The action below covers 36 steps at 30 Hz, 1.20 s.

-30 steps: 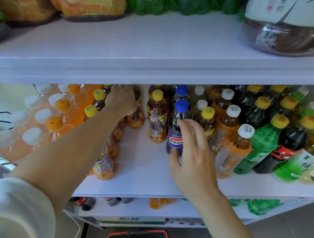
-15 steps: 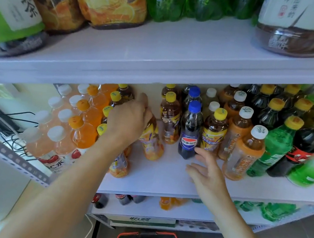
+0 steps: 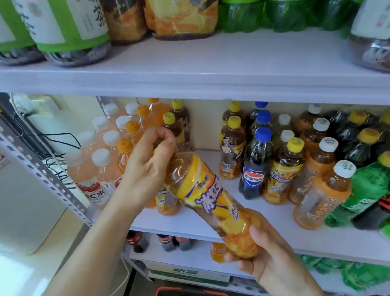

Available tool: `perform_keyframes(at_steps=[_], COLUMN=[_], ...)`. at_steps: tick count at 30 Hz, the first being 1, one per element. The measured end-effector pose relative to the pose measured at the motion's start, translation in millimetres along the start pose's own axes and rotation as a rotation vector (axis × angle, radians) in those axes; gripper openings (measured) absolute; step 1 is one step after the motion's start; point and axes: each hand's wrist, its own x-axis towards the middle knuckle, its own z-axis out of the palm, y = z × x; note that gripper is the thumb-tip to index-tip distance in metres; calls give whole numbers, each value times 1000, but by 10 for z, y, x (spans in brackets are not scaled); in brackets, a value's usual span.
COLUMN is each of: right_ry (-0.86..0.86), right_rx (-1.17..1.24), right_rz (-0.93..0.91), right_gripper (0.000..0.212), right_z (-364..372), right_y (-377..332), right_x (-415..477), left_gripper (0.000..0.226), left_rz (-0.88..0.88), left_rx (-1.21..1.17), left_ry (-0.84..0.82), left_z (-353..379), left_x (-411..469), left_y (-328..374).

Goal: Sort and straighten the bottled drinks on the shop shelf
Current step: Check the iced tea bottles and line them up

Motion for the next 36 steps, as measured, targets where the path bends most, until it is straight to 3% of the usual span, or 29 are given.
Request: perform_keyframes(at_steps=[3, 6, 9, 11, 14, 17, 19, 23, 29, 36], right_ry=[39, 151, 179, 116, 90, 20, 6, -7, 129, 242], right_rx=[-79, -237, -245, -83, 91, -82, -61, -91, -298, -553], right_rz=[-114, -216, -289, -264, -20, 79, 94, -42, -241, -361], right_gripper=[63, 69, 57, 41, 28, 45, 45, 67, 60, 67], right_z=[51, 66, 78, 106, 170, 154, 237, 262, 295, 277], right_y=[6, 6, -17, -86, -168, -72, -97, -93, -77, -79], right_x=[-69, -107, -114, -135, -130, -230, -188, -204, -209, -193], left_gripper=[32, 39, 30, 27, 28, 26, 23, 20, 21, 35], left_rz=[-79, -180, -209, -162, -66, -2, 21, -39, -212, -215], left_rx=[127, 264, 75, -32, -86, -105, -109, -66, -30, -52], left_ry=[21, -12, -77, -102, -107, -85, -65, -57, -82, -136], left_z=[-49, -80, -54, -45, -34, -32, -44, -94, -182, -158], left_x=[16, 16, -79, -132, -121, -63, -40, -2, 125, 149], left_y=[-63, -133, -142, -133, -67, 10, 22, -3, -102, -185])
